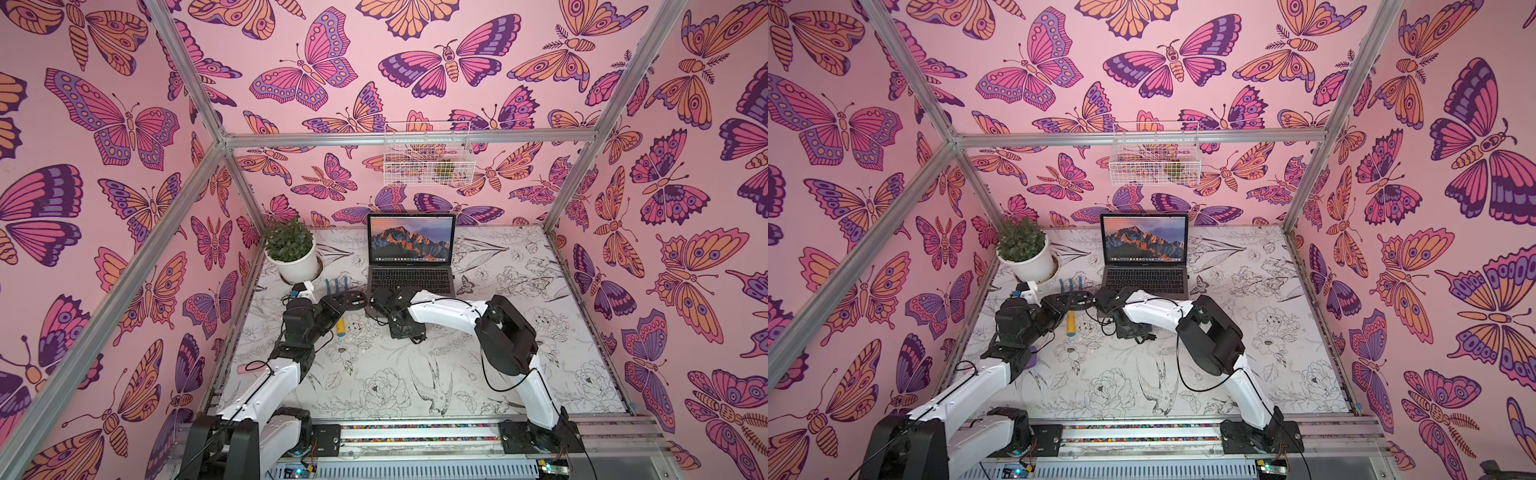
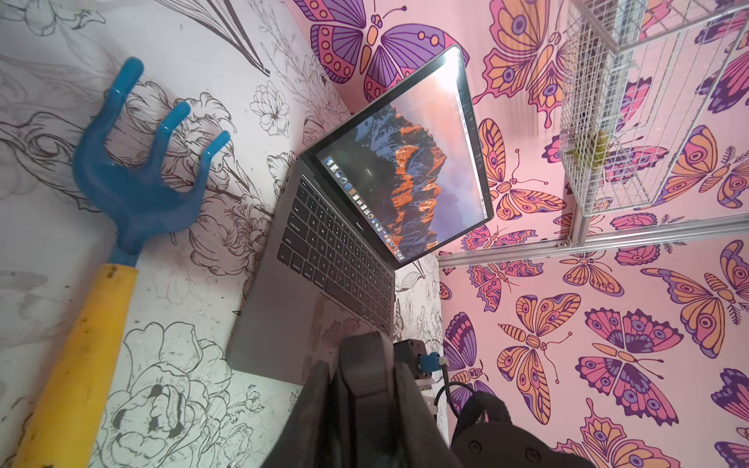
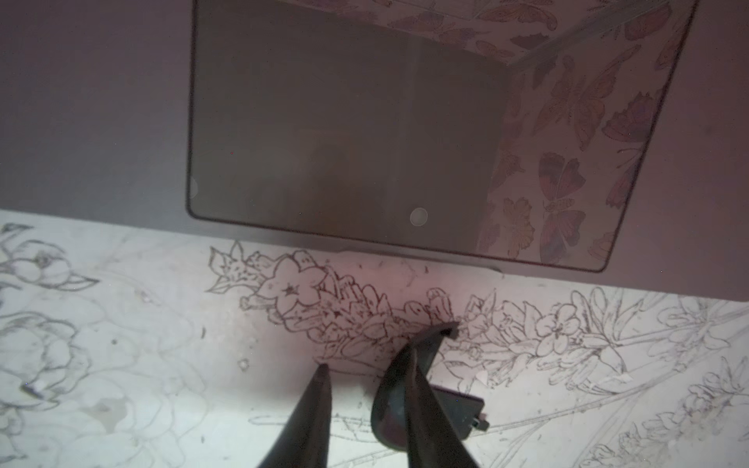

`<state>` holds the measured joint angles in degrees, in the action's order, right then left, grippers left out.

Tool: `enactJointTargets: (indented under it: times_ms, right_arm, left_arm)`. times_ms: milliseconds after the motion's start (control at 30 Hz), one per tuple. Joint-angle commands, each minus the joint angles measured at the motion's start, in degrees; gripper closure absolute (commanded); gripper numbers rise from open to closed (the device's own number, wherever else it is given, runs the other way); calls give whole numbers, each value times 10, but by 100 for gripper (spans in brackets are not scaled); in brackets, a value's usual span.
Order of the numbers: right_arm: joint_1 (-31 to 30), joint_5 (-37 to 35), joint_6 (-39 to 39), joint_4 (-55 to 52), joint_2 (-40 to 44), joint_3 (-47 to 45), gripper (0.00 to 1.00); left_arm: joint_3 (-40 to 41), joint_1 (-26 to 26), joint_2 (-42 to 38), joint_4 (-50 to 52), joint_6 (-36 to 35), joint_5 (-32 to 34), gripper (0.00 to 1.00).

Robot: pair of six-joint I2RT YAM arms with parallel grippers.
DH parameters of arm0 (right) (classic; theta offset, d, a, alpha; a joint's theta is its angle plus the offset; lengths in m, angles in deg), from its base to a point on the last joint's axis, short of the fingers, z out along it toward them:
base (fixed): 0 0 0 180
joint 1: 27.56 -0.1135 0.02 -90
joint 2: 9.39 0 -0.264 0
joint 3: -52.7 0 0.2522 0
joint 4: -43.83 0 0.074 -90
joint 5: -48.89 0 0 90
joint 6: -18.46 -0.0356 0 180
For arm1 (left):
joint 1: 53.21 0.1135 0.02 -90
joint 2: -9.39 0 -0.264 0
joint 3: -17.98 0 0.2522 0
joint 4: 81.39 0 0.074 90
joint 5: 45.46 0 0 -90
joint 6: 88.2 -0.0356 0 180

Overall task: Insert the wireless mouse receiver into the laptop
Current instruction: Pick up the lid from the center of the board.

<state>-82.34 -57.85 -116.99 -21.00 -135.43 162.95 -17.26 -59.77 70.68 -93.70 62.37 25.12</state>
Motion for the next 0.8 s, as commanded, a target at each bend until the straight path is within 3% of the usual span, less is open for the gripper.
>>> enactJointTargets:
  times_ms: [0,167,333,367,467,533,633,767]
  right_arm:
    - [-3,-27,-25,-56,-6,2,72]
    - [-2,-15,-30,-45,6,-30,80]
    - [8,6,-24,-8,18,-57,100]
    - [11,5,-27,4,28,-69,100]
    - [28,-16,-18,85,111,-132,100]
    - [55,7,7,148,186,-170,100]
    - [135,152,26,283,302,-241,100]
    - [261,366,-26,476,425,-330,100]
  left_arm:
    - [15,10,3,-40,3,-27,100]
    - [17,12,0,-36,2,-24,100]
    - [14,13,3,-36,2,-25,100]
    - [13,12,2,-36,3,-25,100]
    - [10,12,-1,-34,3,-29,100]
    - [4,13,0,-33,0,-37,100]
    - [-12,11,13,-37,1,-68,100]
    - [-40,-4,42,-83,25,-109,100]
